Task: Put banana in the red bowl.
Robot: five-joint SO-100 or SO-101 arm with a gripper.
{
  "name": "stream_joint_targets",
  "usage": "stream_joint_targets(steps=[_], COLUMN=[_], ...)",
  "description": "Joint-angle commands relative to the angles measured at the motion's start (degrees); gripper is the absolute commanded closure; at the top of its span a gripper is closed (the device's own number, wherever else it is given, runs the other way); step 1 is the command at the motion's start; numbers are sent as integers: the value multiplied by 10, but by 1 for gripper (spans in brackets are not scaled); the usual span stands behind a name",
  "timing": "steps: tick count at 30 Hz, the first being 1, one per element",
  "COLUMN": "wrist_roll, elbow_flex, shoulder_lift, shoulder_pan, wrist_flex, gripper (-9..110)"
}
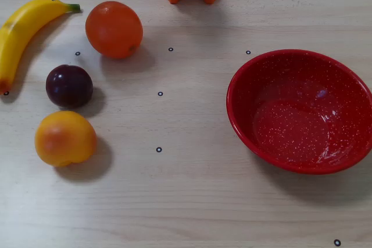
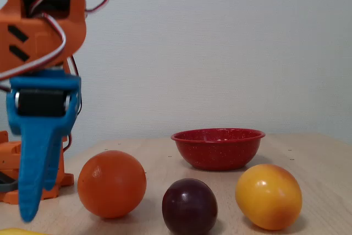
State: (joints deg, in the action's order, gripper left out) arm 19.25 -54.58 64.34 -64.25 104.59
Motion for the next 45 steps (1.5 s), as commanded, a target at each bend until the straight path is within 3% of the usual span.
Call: stream_joint_targets(steps=[1, 16, 45], wrist_roll=[18, 4, -8], elbow_flex=[55, 194, 260], shoulder_lift=[21, -39, -178], shoulder_pan=[13, 26, 25], wrist_flex=[11, -12, -47], gripper=[57, 58, 58])
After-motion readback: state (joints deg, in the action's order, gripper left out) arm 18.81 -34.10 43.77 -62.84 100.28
